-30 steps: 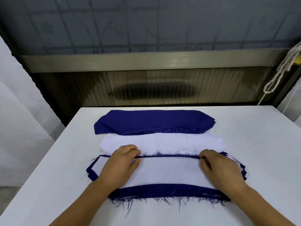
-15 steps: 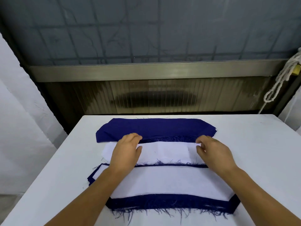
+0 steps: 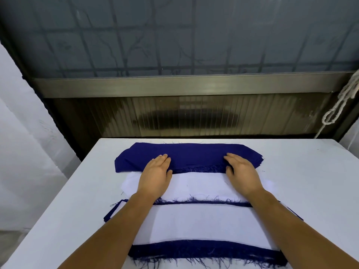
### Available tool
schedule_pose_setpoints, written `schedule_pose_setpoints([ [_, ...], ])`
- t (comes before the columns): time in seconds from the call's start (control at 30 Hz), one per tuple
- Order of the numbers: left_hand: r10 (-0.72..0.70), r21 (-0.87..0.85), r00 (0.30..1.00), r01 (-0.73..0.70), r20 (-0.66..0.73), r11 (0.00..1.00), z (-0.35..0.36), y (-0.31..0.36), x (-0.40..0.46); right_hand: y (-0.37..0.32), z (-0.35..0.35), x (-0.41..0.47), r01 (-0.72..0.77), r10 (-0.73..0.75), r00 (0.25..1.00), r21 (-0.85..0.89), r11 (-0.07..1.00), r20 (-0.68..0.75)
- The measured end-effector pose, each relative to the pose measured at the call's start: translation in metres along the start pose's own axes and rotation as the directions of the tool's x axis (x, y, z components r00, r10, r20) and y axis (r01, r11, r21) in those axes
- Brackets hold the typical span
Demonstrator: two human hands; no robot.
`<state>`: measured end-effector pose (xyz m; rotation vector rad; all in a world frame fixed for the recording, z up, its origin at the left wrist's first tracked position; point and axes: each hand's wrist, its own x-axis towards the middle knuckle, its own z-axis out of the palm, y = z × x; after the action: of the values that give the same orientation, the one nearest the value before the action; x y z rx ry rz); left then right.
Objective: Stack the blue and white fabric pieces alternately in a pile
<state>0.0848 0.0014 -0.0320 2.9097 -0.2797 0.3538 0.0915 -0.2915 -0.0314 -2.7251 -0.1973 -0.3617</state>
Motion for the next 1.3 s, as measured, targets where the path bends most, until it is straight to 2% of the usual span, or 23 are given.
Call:
schedule_pose_setpoints([
  [0.2, 0.033, 0.056, 0.995, -0.027, -0.097, 0.998, 0.003, 0.000, -0.002, -0.002, -0.002, -0.002, 0.014, -0.020, 0.998, -0.102, 0.995, -0.055],
  [0.33, 0.075, 0.108, 0.989, -0.062, -0.124, 0.992, -0.002, 0.003, -0.004, -0.007, -0.005, -0.003, -0.019, 0.006, 0.992, -0.098, 0.995, -0.127],
  [0.43, 0.124, 0.125, 0.973, -0.101, -0.194, 0.987, -0.007, 0.005, -0.006, -0.009, -0.007, -0.004, -0.028, 0.016, 0.987, -0.075, 0.997, -0.157],
  [0.53, 0.110, 0.102, 0.964, -0.087, -0.241, 0.991, -0.011, 0.007, -0.005, -0.009, -0.008, -0.005, -0.023, 0.012, 0.982, -0.055, 0.998, -0.190],
  [0.73, 0.017, 0.017, 0.981, -0.014, -0.192, 1.000, -0.012, 0.007, -0.007, -0.009, -0.008, -0.005, -0.038, 0.031, 0.979, -0.032, 0.999, -0.200],
  [0.93, -0.008, -0.106, 0.966, -0.021, -0.260, 0.994, -0.011, 0.007, -0.009, -0.007, -0.005, -0.006, 0.038, -0.039, 0.978, -0.009, 0.999, -0.203],
  [1.07, 0.035, -0.040, 0.975, -0.044, -0.220, 0.998, -0.002, 0.003, -0.007, -0.007, -0.005, -0.005, 0.016, -0.019, 0.981, -0.020, 1.000, -0.192],
  [1.17, 0.087, 0.019, 0.965, -0.085, -0.246, 0.996, -0.006, 0.003, -0.007, -0.009, -0.006, -0.005, -0.003, 0.001, 0.982, -0.010, 1.000, -0.187],
  [1.3, 0.029, 0.008, 0.968, -0.028, -0.249, 1.000, -0.010, 0.006, -0.007, -0.011, -0.008, -0.005, -0.012, 0.015, 0.981, 0.015, 1.000, -0.191],
])
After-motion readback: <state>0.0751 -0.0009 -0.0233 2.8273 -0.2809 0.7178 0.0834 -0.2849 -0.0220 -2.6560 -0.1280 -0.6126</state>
